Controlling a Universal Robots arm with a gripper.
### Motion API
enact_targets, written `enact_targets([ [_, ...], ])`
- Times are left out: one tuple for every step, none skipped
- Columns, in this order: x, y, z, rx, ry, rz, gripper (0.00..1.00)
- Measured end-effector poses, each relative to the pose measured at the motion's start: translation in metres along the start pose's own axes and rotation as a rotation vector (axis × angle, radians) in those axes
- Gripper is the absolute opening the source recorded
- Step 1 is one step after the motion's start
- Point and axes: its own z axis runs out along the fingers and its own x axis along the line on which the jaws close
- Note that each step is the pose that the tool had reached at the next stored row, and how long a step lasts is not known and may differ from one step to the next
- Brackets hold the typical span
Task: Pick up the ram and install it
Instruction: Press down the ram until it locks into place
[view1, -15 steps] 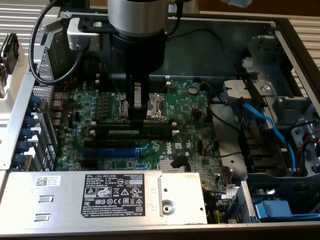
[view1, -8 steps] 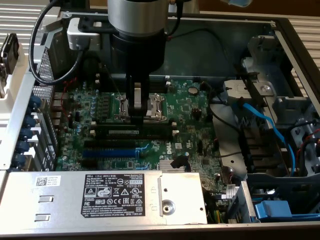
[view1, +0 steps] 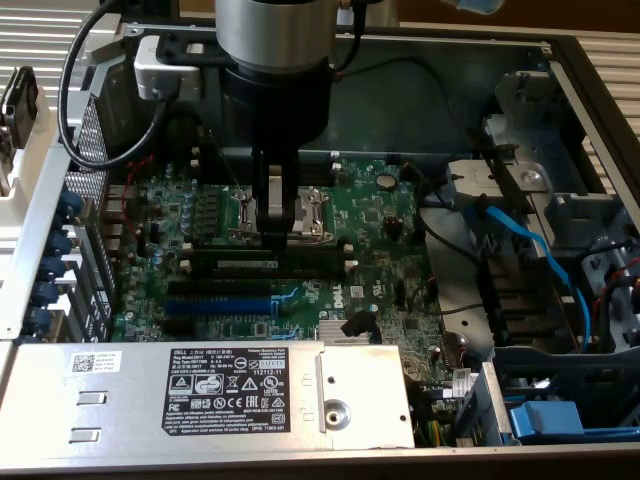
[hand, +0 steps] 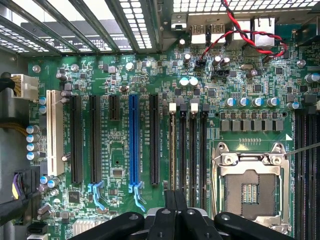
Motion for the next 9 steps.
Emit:
enact_targets([
  [-0.0003,-0.0004,0.0,0.0,0.0,0.0,0.1],
  [-0.0005,-0.0006,0.0,0.0,-0.0001,0.0,0.1],
  [-0.0009,-0.0007,0.0001,0.0001,-0.0002,0.0,0.1],
  [-0.0012,-0.0008,0.0,0.0,-0.0001,0.0,0.1],
  [-0.0015,-0.0007,0.0,0.0,-0.0001,0.0,0.1],
  [-0.0018,-0.0007,0.0002,0.0002,-0.0003,0.0,0.1],
  [-0.0019,-0.0007,0.0002,0.0001,-0.0002,0.0,0.1],
  [-0.0019,-0.0007,0.0002,0.0,-0.0001,0.0,0.1],
  [-0.0019,-0.0007,0.0002,0.0,0.0,0.0,0.1],
])
